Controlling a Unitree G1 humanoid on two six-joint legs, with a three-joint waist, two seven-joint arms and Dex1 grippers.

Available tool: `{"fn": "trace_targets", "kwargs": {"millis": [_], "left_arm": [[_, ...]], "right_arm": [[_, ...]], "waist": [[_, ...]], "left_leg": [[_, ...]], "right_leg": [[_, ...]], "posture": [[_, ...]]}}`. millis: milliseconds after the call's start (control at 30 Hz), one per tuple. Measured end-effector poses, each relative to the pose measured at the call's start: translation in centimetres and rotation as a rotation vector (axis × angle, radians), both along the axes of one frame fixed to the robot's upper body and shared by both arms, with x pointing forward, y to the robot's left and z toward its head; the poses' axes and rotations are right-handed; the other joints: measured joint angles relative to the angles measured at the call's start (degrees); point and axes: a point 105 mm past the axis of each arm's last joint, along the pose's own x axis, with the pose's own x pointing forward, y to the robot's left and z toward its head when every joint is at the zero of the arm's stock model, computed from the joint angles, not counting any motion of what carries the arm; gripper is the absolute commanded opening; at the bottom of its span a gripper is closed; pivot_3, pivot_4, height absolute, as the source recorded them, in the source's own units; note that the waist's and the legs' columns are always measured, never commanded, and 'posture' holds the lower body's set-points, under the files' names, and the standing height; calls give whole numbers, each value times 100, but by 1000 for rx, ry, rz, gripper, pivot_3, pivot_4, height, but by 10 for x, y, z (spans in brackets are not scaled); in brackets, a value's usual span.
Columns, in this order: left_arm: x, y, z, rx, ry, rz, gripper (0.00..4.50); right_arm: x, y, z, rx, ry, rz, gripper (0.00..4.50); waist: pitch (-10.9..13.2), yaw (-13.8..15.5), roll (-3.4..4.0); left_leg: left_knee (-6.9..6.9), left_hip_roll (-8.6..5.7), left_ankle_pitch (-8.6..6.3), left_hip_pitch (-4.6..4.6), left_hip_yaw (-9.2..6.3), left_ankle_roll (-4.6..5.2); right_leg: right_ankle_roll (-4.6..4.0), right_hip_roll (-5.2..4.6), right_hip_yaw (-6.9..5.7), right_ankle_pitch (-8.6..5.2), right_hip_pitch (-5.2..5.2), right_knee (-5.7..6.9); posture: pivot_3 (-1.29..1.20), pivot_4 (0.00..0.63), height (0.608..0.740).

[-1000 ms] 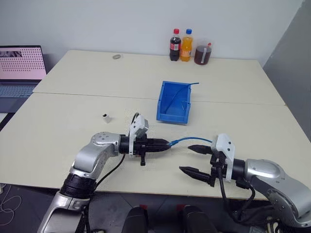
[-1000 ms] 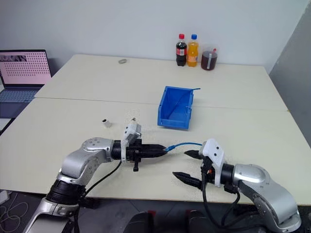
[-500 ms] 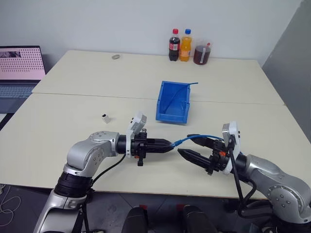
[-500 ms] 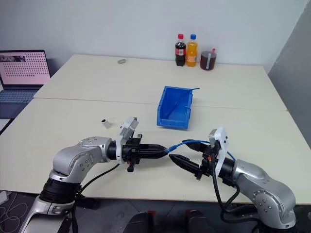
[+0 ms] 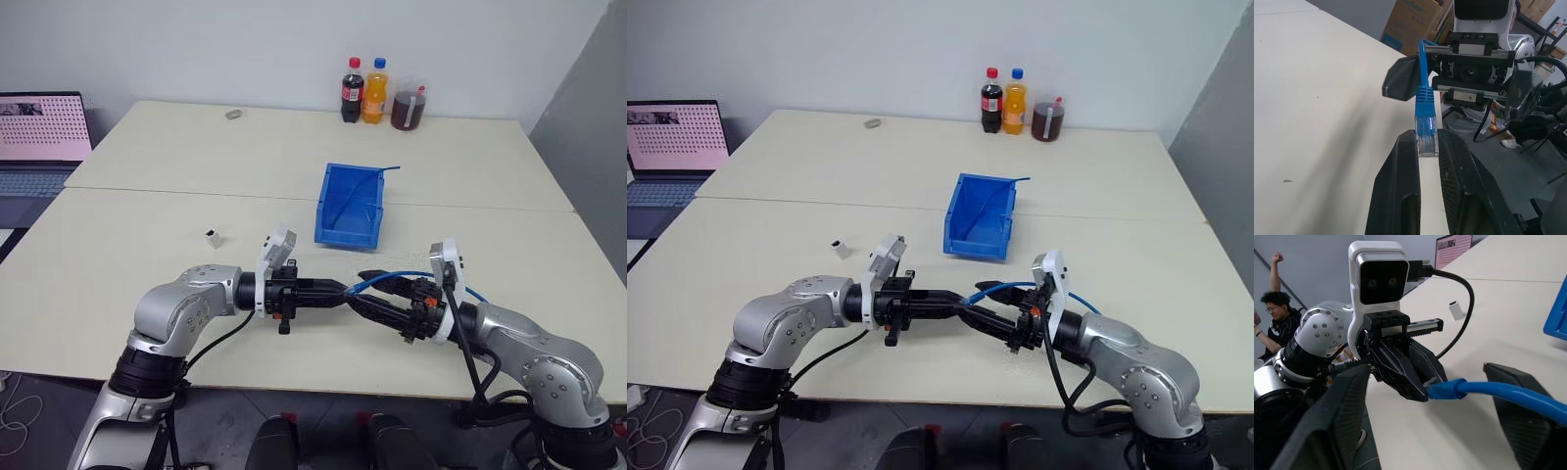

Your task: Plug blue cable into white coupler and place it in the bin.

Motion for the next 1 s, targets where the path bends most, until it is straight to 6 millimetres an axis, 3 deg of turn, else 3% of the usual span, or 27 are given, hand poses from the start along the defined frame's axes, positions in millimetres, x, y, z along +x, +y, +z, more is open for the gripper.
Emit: {"fn": "trace_targets", "kwargs": {"millis": [367,467,700,767,833,1000], "left_arm": [[-2,1,1,1,-3,-12,248],[-2,1,0,1,-3,-11,248],[-2,1,0,-8,-18,-5,248],[-2,1,-1,-6,-18,-4,949],[-1,2,-1,0,-18,5,1191],[-1,11,-9,42,-10,41,2406]], "right_arm": [[4,-4,-1,-20,5,-1,368],[4,-4,-1,-22,2,4,109],[4,-4,0,-25,1,11,54],[5,-4,-1,-24,2,13,54],[3,-2,-2,-24,5,28,53],[0,2,-3,-22,10,58,36]], "waist": [[0,1,0],[0,1,0],[0,1,0],[0,2,0],[1,1,0],[1,-17,2]], "left_leg": [[-1,0,0,-1,0,0],[-2,0,0,-1,0,0],[-2,0,0,-2,0,0],[-2,0,0,-2,0,0],[-3,0,0,-3,0,0],[-6,1,0,-3,-1,0]], "right_leg": [[0,0,0,0,0,-3],[0,0,0,0,0,-4],[0,0,0,0,0,-7],[0,0,0,0,0,-8],[0,0,0,0,0,-9],[0,0,0,0,0,-13]], "posture": [[0,150,740],[0,150,740],[0,150,740],[0,150,740],[0,150,740],[0,150,740]]}}
